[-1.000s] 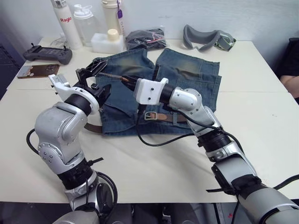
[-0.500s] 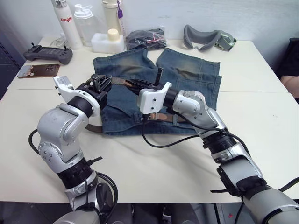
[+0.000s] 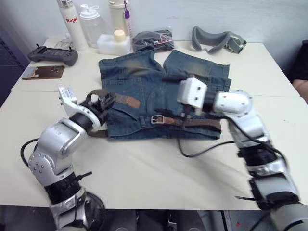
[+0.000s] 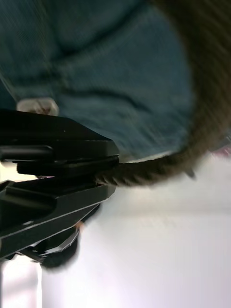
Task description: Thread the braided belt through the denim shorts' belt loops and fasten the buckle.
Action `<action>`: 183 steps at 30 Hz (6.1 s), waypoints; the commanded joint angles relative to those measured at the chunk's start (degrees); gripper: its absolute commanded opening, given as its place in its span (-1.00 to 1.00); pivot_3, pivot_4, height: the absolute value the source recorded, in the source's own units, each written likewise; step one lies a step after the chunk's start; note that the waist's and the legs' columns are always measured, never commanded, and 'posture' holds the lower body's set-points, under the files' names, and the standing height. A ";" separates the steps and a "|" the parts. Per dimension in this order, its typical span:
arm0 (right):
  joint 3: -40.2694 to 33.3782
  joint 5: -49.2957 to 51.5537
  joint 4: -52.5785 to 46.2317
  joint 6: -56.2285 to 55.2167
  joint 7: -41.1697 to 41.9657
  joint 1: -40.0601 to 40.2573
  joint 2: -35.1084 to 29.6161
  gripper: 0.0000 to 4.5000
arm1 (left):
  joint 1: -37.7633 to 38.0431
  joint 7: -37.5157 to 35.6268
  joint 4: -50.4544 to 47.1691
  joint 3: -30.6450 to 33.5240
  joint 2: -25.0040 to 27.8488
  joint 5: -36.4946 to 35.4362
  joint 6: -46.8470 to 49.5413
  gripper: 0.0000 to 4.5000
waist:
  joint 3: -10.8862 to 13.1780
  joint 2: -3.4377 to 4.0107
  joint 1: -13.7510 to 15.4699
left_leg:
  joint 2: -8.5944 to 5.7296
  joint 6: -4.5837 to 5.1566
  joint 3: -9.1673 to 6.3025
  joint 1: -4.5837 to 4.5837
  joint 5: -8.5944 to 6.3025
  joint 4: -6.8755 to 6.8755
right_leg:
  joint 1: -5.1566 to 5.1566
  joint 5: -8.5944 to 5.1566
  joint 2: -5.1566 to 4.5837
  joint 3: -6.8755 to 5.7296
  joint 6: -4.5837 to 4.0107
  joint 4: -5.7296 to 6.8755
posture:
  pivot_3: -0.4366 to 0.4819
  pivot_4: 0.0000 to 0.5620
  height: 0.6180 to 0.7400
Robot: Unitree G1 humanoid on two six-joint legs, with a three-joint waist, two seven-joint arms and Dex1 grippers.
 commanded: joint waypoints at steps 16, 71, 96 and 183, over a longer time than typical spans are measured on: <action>-4.69 5.95 -3.36 12.92 2.61 -2.42 -3.96 0.96 | 7.32 -2.05 -5.16 -9.51 3.84 -0.52 -13.69 -1.00 | 0.04 0.08 0.46 | -0.01 0.07 0.01 0.08 -0.01 -0.13 | 0.10 0.04 -0.01 0.01 0.04 -0.20 | -0.05 -0.47 -0.38; -4.36 8.20 -7.38 17.27 6.21 -0.13 -8.49 0.96 | 5.77 -17.24 2.16 -20.96 -10.40 24.42 -21.88 -1.00 | 0.04 0.08 1.26 | -0.04 0.24 0.00 0.02 -0.04 -0.14 | 0.14 0.07 0.00 -0.03 0.11 -0.33 | -0.05 -0.47 -0.38; -3.50 6.83 -7.58 20.37 8.95 -1.92 -10.86 0.96 | 5.03 -18.03 8.70 -24.26 -21.96 26.40 -13.52 -1.00 | -0.22 0.84 3.18 | -1.08 1.49 -0.11 0.88 0.00 -0.99 | 1.65 0.53 -1.02 -0.26 0.97 -1.98 | -0.05 -0.47 -0.38; -0.50 2.19 -2.87 14.07 7.86 -3.12 -4.17 1.00 | 8.40 21.99 -17.46 -15.28 13.66 4.35 -35.54 0.95 | -0.04 0.65 1.15 | -2.95 1.81 -0.41 1.83 1.27 -3.71 | 2.85 1.29 -2.81 -0.85 2.31 -4.22 | -0.05 -0.47 -0.38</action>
